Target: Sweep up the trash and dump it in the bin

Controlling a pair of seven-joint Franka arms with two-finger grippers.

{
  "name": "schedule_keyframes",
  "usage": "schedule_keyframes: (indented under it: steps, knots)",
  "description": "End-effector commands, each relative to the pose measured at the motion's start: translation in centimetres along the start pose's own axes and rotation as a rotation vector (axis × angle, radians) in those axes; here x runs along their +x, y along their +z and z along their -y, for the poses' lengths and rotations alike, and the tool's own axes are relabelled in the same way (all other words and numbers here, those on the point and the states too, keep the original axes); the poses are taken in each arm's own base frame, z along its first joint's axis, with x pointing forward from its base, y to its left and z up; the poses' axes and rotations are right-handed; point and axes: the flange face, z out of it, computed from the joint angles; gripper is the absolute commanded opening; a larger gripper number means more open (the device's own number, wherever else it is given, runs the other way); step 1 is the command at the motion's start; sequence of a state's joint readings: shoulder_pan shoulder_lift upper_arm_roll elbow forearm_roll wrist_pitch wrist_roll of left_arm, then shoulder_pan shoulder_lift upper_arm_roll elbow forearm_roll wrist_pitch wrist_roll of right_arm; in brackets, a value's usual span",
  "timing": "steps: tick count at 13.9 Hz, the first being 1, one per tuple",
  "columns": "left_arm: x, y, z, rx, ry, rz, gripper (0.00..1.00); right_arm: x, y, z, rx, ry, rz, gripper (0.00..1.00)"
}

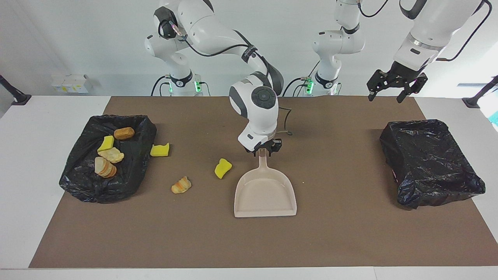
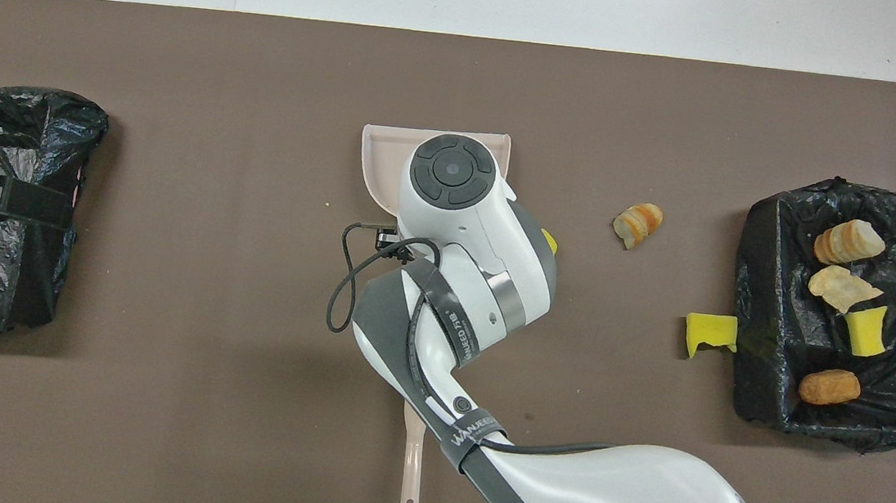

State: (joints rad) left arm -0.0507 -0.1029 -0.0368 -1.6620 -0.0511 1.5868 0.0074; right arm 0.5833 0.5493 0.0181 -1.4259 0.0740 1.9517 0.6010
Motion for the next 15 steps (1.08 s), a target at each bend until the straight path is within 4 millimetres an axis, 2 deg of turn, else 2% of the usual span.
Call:
schedule_keyframes:
  steps: [1, 4, 5, 6, 8, 10, 13, 15]
  knots:
    - [0.2, -0.4, -0.5, 0.004, -0.049, -0.053, 1.00, -1.3, -2.3, -0.7, -0.005, 0.010, -0.002, 1.00]
    - [1.1, 0.1, -1.2, 0.003, -0.039, -0.080, 1.00, -5.5, -3.9, -2.0, -0.014, 0.005, 0.021, 1.00]
    - [1.3, 0.1, -2.6, 0.001, -0.015, -0.097, 1.00, -7.2, -4.4, -2.1, -0.018, 0.001, 0.026, 1.00]
    - [1.4, 0.9, -5.1, -0.003, 0.012, -0.083, 1.00, -8.7, -4.6, -1.8, -0.023, 0.032, 0.029, 1.00]
    - [2.2, 2.8, -9.4, -0.014, -0.021, -0.072, 1.00, -11.8, -3.9, -1.0, -0.042, 0.068, 0.043, 1.00]
    - [3.1, 4.8, -13.4, -0.026, 0.029, -0.082, 1.00, -14.8, -3.2, -0.8, -0.060, 0.061, 0.056, 1.00]
    - [4.2, 6.1, -16.6, -0.055, -0.037, -0.137, 1.00, -19.2, -1.6, -0.9, -0.051, 0.101, 0.033, 1.00]
    - [5.4, 8.8, -19.3, -0.071, -0.084, -0.146, 1.00, -22.1, -0.2, -1.3, -0.025, 0.138, 0.024, 1.00]
